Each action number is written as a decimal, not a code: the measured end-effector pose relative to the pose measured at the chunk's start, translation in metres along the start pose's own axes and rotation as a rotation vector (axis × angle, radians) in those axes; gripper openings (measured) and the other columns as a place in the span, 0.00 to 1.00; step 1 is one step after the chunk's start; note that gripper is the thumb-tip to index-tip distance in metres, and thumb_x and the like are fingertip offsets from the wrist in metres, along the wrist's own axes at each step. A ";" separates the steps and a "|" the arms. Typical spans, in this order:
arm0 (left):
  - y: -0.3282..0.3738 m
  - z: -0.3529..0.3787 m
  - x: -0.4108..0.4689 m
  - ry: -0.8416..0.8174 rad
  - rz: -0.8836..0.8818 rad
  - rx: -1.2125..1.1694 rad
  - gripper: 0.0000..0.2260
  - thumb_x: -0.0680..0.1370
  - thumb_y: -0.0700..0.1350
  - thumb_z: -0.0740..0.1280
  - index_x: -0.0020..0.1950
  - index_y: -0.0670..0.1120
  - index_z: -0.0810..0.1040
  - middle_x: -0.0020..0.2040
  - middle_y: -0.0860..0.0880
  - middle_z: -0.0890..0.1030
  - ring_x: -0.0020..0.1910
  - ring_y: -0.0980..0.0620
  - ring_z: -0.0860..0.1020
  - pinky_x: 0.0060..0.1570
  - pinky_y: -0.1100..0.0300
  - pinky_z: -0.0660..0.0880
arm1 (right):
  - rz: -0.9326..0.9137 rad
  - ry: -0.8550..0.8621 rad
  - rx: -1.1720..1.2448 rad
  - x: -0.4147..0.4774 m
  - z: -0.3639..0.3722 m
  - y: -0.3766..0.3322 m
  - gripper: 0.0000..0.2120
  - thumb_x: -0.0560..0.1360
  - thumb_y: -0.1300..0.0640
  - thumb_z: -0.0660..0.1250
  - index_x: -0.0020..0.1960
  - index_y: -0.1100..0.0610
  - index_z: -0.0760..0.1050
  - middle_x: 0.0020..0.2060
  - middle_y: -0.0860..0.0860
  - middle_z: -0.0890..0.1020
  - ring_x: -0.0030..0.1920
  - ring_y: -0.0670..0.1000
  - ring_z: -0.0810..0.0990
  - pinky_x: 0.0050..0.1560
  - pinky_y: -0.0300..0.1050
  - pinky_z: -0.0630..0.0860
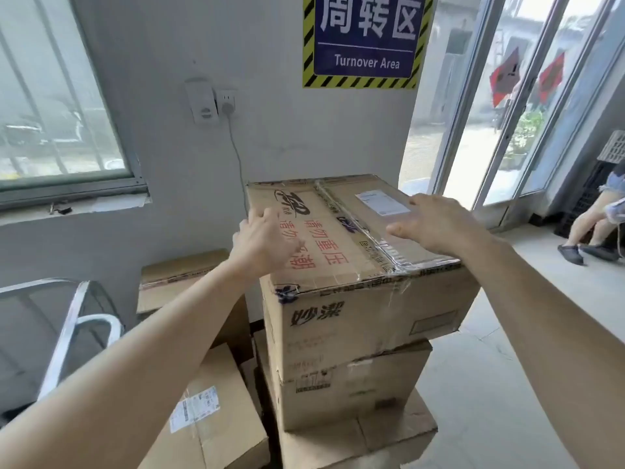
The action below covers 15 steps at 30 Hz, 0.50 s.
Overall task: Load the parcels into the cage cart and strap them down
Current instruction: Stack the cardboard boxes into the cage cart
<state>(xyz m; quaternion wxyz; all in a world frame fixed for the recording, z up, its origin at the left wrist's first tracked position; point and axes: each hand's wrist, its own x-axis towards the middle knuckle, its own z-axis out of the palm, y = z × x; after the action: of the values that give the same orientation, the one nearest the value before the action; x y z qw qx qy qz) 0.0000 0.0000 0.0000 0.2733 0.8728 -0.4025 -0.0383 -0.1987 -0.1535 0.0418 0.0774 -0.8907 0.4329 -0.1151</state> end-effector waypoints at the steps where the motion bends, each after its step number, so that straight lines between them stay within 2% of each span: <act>1: 0.002 0.005 0.004 -0.016 -0.063 -0.018 0.34 0.74 0.57 0.69 0.73 0.44 0.60 0.69 0.43 0.64 0.68 0.42 0.65 0.65 0.44 0.67 | 0.013 -0.003 0.011 0.007 0.003 0.007 0.36 0.73 0.37 0.65 0.73 0.57 0.63 0.70 0.56 0.70 0.67 0.58 0.69 0.61 0.52 0.68; 3: 0.001 0.014 0.014 -0.057 -0.183 -0.056 0.37 0.72 0.57 0.70 0.74 0.44 0.58 0.69 0.42 0.63 0.67 0.41 0.66 0.64 0.44 0.69 | 0.053 -0.028 0.026 0.020 0.009 0.021 0.34 0.73 0.37 0.66 0.70 0.57 0.66 0.65 0.57 0.73 0.62 0.58 0.72 0.55 0.52 0.69; 4: 0.002 0.016 0.015 -0.097 -0.227 -0.092 0.37 0.72 0.57 0.71 0.74 0.44 0.58 0.69 0.42 0.63 0.66 0.42 0.67 0.64 0.46 0.70 | 0.085 -0.056 0.033 0.022 0.012 0.024 0.33 0.72 0.36 0.66 0.69 0.56 0.67 0.64 0.56 0.74 0.62 0.58 0.73 0.55 0.52 0.70; 6: 0.004 0.024 0.023 -0.125 -0.283 -0.141 0.39 0.71 0.57 0.72 0.74 0.43 0.58 0.68 0.42 0.64 0.65 0.43 0.69 0.60 0.51 0.72 | 0.138 -0.071 0.036 0.037 0.023 0.037 0.36 0.69 0.32 0.65 0.70 0.49 0.66 0.64 0.54 0.74 0.64 0.59 0.71 0.62 0.57 0.70; 8: 0.005 0.029 0.030 -0.129 -0.339 -0.193 0.41 0.69 0.57 0.74 0.74 0.42 0.57 0.68 0.41 0.65 0.62 0.44 0.72 0.57 0.53 0.74 | 0.192 -0.100 0.019 0.055 0.035 0.054 0.40 0.62 0.26 0.62 0.71 0.40 0.63 0.66 0.53 0.73 0.67 0.60 0.69 0.64 0.63 0.66; 13: 0.003 0.038 0.051 -0.138 -0.453 -0.345 0.51 0.54 0.60 0.80 0.69 0.45 0.62 0.60 0.43 0.75 0.53 0.45 0.79 0.53 0.49 0.79 | 0.323 -0.153 0.080 0.073 0.045 0.071 0.50 0.55 0.21 0.63 0.71 0.46 0.65 0.67 0.55 0.72 0.67 0.62 0.67 0.64 0.62 0.66; 15: 0.003 0.040 0.056 -0.116 -0.504 -0.386 0.48 0.58 0.57 0.81 0.69 0.41 0.61 0.58 0.43 0.76 0.53 0.45 0.79 0.51 0.51 0.79 | 0.379 -0.144 0.108 0.087 0.053 0.082 0.60 0.45 0.16 0.60 0.70 0.46 0.66 0.67 0.55 0.71 0.66 0.63 0.68 0.63 0.63 0.66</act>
<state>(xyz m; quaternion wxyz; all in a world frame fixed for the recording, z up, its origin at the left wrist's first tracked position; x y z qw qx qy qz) 0.0239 -0.0599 -0.0239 0.3924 0.8734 -0.1738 -0.2302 -0.1937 -0.2699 -0.0166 0.1759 -0.7939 0.5793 -0.0575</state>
